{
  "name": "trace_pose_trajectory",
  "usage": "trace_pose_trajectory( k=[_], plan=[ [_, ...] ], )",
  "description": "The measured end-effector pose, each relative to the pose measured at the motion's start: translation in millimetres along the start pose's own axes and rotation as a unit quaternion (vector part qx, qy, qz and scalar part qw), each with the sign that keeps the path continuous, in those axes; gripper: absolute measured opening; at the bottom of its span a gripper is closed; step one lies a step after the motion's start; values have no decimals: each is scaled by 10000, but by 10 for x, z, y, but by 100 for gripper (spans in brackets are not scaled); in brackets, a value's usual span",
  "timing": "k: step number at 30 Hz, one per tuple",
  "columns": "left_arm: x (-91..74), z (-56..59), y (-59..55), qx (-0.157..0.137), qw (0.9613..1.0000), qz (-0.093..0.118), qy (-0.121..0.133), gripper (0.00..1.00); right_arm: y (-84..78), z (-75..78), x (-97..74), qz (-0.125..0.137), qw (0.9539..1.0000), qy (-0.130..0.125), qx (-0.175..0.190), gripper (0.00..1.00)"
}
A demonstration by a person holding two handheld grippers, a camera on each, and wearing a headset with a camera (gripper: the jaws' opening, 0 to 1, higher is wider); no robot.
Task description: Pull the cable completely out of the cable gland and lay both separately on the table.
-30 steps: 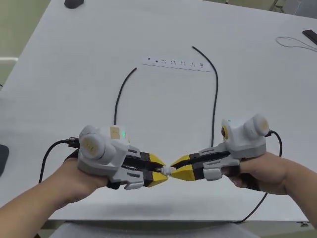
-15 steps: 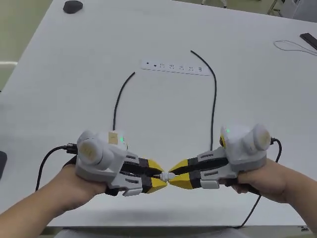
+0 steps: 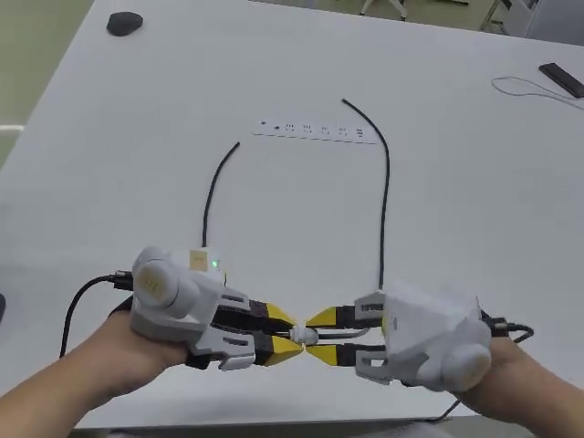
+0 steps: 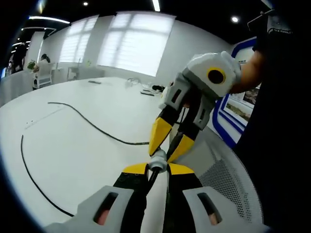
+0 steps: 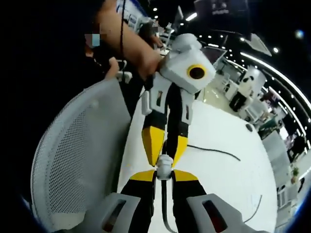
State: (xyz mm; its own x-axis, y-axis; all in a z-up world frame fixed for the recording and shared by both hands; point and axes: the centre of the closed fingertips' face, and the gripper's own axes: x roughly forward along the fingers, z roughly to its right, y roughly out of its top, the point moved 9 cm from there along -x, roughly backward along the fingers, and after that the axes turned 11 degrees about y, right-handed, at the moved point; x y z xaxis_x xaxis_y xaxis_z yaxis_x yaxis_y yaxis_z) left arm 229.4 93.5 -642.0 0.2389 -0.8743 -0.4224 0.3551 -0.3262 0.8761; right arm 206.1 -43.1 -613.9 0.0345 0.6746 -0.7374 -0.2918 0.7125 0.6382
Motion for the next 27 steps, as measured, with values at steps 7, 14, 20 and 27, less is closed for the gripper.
trace_pose_trajectory(
  k=[7,14,20,27],
  plan=[
    [-18,-22,-15,-228,9997,14,83,15,49,-60,49,-426,9962,-509,-569,7],
    [-40,-27,-16,-494,9987,-17,116,15,70,-78,76,-487,9935,-778,-670,7],
    [-23,-13,-62,-448,9989,-89,116,15,30,-85,95,-409,9956,-673,-512,8],
    [-24,-23,-42,-343,9994,6,89,15,13,-38,56,-337,9971,-669,-92,8]
  ],
)
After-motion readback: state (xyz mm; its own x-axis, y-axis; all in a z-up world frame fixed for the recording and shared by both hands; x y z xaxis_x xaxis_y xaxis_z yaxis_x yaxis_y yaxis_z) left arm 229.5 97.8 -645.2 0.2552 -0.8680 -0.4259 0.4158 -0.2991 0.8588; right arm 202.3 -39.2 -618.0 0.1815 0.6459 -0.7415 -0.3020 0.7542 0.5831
